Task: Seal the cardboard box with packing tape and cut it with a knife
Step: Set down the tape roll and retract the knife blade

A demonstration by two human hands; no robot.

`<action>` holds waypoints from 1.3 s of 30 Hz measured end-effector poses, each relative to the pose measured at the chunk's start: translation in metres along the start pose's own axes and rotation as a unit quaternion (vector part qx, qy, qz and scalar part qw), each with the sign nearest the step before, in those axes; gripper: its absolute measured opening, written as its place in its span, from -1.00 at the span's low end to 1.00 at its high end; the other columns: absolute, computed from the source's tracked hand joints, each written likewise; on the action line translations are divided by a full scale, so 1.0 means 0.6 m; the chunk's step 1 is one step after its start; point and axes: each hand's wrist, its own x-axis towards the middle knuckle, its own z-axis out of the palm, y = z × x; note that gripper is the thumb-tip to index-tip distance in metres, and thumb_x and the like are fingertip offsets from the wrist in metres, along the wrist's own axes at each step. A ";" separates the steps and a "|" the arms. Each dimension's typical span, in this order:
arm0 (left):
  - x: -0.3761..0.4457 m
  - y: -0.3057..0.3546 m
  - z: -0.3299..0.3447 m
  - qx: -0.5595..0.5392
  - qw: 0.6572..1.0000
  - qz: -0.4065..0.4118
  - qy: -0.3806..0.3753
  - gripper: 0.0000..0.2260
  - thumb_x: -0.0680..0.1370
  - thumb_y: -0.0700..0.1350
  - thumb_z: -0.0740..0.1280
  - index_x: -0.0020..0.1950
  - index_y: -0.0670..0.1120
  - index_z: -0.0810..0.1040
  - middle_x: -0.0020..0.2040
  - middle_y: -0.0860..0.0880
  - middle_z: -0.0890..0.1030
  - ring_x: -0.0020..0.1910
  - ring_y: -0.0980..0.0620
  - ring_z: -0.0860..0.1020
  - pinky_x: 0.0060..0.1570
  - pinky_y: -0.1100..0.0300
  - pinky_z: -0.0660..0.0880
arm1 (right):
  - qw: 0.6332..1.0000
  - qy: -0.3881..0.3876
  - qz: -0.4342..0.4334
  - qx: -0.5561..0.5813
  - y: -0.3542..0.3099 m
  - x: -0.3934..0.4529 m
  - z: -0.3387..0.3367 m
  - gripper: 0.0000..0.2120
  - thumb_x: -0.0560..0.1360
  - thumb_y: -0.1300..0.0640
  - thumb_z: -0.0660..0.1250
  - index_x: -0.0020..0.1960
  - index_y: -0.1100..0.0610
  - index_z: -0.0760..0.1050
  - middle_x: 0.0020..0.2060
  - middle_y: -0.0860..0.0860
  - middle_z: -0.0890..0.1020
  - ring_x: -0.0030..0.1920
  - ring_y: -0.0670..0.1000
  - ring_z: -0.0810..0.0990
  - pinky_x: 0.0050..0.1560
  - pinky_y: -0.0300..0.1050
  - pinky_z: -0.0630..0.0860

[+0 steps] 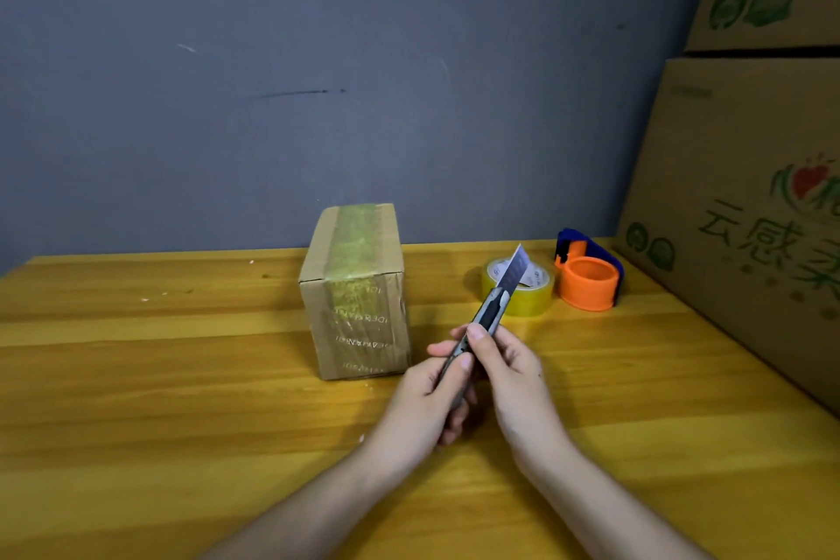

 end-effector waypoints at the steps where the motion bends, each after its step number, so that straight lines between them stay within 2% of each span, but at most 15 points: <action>1: 0.000 0.000 0.000 0.001 1.000 -0.004 -0.004 -0.68 0.63 -0.05 0.12 -0.29 -0.12 0.41 -0.58 0.05 0.36 -0.64 0.13 0.31 -0.63 0.32 0.21 | 1.000 0.002 -0.002 -0.001 -0.001 0.000 0.000 -0.83 0.59 0.20 0.17 -0.07 0.27 0.47 -0.30 0.08 0.72 -0.63 -0.06 0.49 -0.65 -0.27 0.40; 4: 0.000 0.001 0.000 -0.005 1.000 -0.019 -0.016 -0.68 0.63 -0.04 0.11 -0.28 -0.11 0.41 -0.58 0.06 0.37 -0.63 0.11 0.32 -0.63 0.31 0.22 | 1.000 0.003 -0.001 -0.005 0.000 0.002 -0.001 -0.82 0.59 0.19 0.17 -0.08 0.27 0.47 -0.27 0.12 0.71 -0.60 -0.08 0.51 -0.64 -0.27 0.41; 7: 0.001 0.002 0.001 -0.021 0.999 -0.032 -0.030 -0.69 0.64 -0.05 0.10 -0.26 -0.11 0.40 -0.56 0.07 0.37 -0.62 0.11 0.32 -0.62 0.29 0.25 | 1.000 -0.003 0.009 -0.012 0.005 0.004 -0.003 -0.83 0.59 0.16 0.19 -0.06 0.23 0.47 -0.16 0.20 0.70 -0.63 -0.03 0.47 -0.65 -0.22 0.42; 13: 0.003 0.005 0.003 -0.046 0.997 -0.047 -0.040 -0.72 0.64 -0.07 0.10 -0.23 -0.13 0.39 -0.54 0.07 0.38 -0.59 0.09 0.35 -0.54 0.23 0.35 | 1.000 -0.004 0.008 -0.024 0.006 0.005 -0.003 -0.84 0.60 0.13 0.18 -0.03 0.22 0.45 -0.17 0.14 0.71 -0.66 0.01 0.43 -0.66 -0.21 0.40; 17: 0.001 0.006 0.002 -0.053 0.996 -0.049 -0.059 -0.81 0.65 -0.10 0.07 -0.02 -0.17 0.40 -0.51 0.07 0.39 -0.56 0.09 0.37 -0.52 0.24 0.38 | 0.999 -0.017 -0.019 -0.041 0.008 0.006 -0.004 -0.91 0.60 0.20 0.18 0.06 0.18 0.42 -0.19 0.10 0.69 -0.61 -0.06 0.47 -0.67 -0.27 0.39; 19: -0.001 0.009 -0.001 -0.059 0.994 -0.056 -0.079 -0.84 0.65 -0.13 0.04 0.02 -0.13 0.39 -0.43 0.02 0.40 -0.52 0.11 0.41 -0.48 0.25 0.45 | 0.997 -0.029 -0.036 -0.058 0.011 0.009 -0.007 -0.84 0.59 0.25 0.19 0.15 0.14 0.39 -0.18 0.04 0.70 -0.48 -0.02 0.54 -0.60 -0.23 0.44; 21: -0.002 0.012 -0.007 -0.071 0.990 -0.066 -0.102 -0.85 0.65 -0.16 0.03 0.08 -0.07 0.39 -0.35 -0.04 0.43 -0.48 0.13 0.48 -0.37 0.26 0.53 | 0.995 -0.048 -0.053 -0.074 0.013 0.012 -0.009 -0.79 0.57 0.28 0.21 0.18 0.11 0.37 -0.14 0.02 0.71 -0.29 0.09 0.60 -0.37 -0.10 0.53; 23: -0.002 0.013 -0.012 -0.095 0.986 -0.073 -0.118 -0.82 0.65 -0.16 0.06 0.18 -0.05 0.40 -0.29 -0.09 0.50 -0.41 0.12 0.56 -0.27 0.23 0.58 | 0.993 -0.060 -0.065 -0.074 0.013 0.013 -0.012 -0.77 0.55 0.34 0.22 0.16 0.13 0.38 -0.13 0.02 0.72 -0.13 -0.01 0.65 -0.18 -0.22 0.56; 25: -0.001 0.012 -0.014 -0.132 0.981 -0.080 -0.121 -0.78 0.64 -0.14 0.10 0.24 -0.06 0.43 -0.22 -0.11 0.58 -0.34 0.06 0.62 -0.27 0.19 0.62 | 0.994 -0.064 -0.059 -0.060 0.012 0.014 -0.014 -0.78 0.56 0.34 0.21 0.19 0.19 0.39 -0.11 0.03 0.71 -0.11 -0.11 0.66 -0.15 -0.33 0.53; 27: 0.000 0.010 -0.013 -0.152 0.978 -0.090 -0.107 -0.78 0.63 -0.10 0.14 0.24 -0.07 0.46 -0.19 -0.14 0.63 -0.31 -0.01 0.66 -0.35 0.20 0.62 | 0.996 -0.062 -0.050 -0.031 0.009 0.014 -0.016 -0.74 0.57 0.31 0.20 0.24 0.17 0.39 -0.10 0.03 0.71 -0.11 -0.13 0.67 -0.14 -0.34 0.54; 32: 0.004 0.007 -0.015 -0.163 0.978 -0.111 -0.071 -0.78 0.61 -0.06 0.19 0.13 -0.12 0.54 -0.17 -0.15 0.67 -0.25 -0.02 0.68 -0.36 0.20 0.62 | 0.996 -0.088 -0.026 -0.015 0.013 0.013 -0.021 -0.75 0.59 0.28 0.16 0.26 0.17 0.35 -0.09 0.02 0.70 -0.14 -0.13 0.67 -0.25 -0.26 0.58; 34: 0.005 0.006 -0.015 -0.151 0.978 -0.122 -0.077 -0.79 0.61 -0.05 0.18 0.07 -0.13 0.54 -0.19 -0.14 0.68 -0.27 -0.01 0.68 -0.36 0.20 0.62 | 0.996 -0.084 -0.033 -0.017 0.015 0.013 -0.021 -0.72 0.59 0.30 0.16 0.29 0.20 0.33 -0.11 0.04 0.70 -0.14 -0.11 0.67 -0.19 -0.23 0.60; 36: 0.003 0.010 -0.015 -0.125 0.978 -0.131 -0.102 -0.77 0.62 -0.01 0.15 0.11 -0.11 0.50 -0.22 -0.14 0.67 -0.36 -0.02 0.67 -0.43 0.23 0.60 | 0.996 -0.074 -0.041 -0.010 0.013 0.012 -0.021 -0.70 0.59 0.31 0.15 0.30 0.14 0.35 -0.13 0.08 0.69 -0.16 -0.08 0.67 -0.16 -0.25 0.59; 37: 0.002 0.011 -0.015 -0.103 0.980 -0.129 -0.113 -0.76 0.63 0.01 0.13 0.14 -0.09 0.47 -0.24 -0.13 0.66 -0.43 0.00 0.64 -0.50 0.26 0.56 | 0.996 -0.071 -0.044 -0.012 0.012 0.010 -0.021 -0.70 0.59 0.30 0.15 0.29 0.11 0.36 -0.13 0.10 0.69 -0.20 -0.07 0.66 -0.25 -0.26 0.58; 39: 0.002 0.010 -0.013 -0.049 0.988 -0.101 -0.110 -0.78 0.64 0.00 0.11 0.13 -0.08 0.45 -0.29 -0.10 0.60 -0.58 0.08 0.51 -0.62 0.34 0.41 | 0.996 -0.063 -0.051 -0.041 0.011 0.008 -0.019 -0.72 0.60 0.26 0.15 0.28 0.05 0.38 -0.14 0.08 0.69 -0.34 -0.04 0.62 -0.57 -0.24 0.44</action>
